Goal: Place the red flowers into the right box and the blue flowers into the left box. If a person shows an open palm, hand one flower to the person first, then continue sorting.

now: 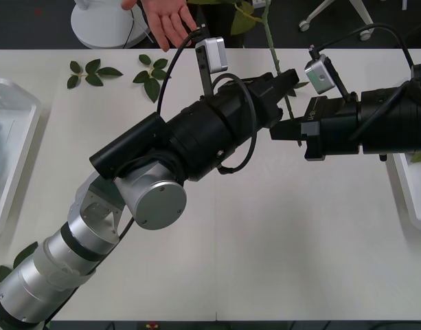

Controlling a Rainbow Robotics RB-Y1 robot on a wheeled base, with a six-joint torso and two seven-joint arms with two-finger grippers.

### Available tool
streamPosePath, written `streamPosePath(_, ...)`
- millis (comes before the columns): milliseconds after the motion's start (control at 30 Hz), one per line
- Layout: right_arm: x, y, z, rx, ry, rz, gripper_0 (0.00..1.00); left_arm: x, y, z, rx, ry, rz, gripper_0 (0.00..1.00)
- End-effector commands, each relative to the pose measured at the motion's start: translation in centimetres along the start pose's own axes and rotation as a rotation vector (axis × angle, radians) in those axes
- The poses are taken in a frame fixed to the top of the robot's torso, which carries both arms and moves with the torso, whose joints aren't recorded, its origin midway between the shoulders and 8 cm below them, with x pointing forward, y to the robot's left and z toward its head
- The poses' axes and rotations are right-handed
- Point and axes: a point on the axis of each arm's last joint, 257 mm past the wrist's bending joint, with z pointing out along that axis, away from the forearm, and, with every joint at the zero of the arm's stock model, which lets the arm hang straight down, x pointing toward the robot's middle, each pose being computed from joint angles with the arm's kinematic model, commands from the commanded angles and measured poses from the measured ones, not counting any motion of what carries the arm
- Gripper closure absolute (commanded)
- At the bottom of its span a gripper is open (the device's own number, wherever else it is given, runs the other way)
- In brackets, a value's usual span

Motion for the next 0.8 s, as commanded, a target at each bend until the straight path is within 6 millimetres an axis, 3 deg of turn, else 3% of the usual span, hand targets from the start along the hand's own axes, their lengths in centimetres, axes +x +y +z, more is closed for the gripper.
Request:
streamPosePath(33,-2.7,2.1,0.9,-0.041,-0.038,-0.030,1.00,-1.2,-3.4,1.3,0.069,-0.026,-0.018,0.00)
streamPosePath(267,-2.7,2.1,0.9,-0.039,-0.036,-0.031,1.00,-1.2,-3.4,1.3,0.069,-0.026,-0.018,0.00)
streamPosePath(400,-2.1,1.0,0.6,-0.002,-0.014,-0.054,1.00,-1.2,-3.4,1.3,0.069,-0.026,-0.018,0.00)
streamPosePath(533,-1.3,-1.0,-0.1,0.067,0.024,-0.087,1.00,-1.2,-3.4,1.3,0.069,-0.026,-0.018,0.00)
streamPosePath(567,-1.3,-2.0,-0.5,0.093,0.030,-0.094,1.00,-1.0,-1.6,0.7,0.037,-0.017,-0.016,0.00)
streamPosePath(600,-1.3,-2.7,-0.8,0.114,0.032,-0.099,1.00,-1.2,-1.2,0.5,0.029,-0.018,-0.013,0.00)
streamPosePath(633,-1.4,-3.4,-1.1,0.130,0.026,-0.097,1.00,-1.5,-0.3,0.0,0.013,-0.011,-0.002,0.00)
streamPosePath(800,-3.4,-7.3,-2.6,0.232,-0.060,-0.081,1.00,-3.7,0.6,-3.1,-0.066,0.145,0.087,0.00)
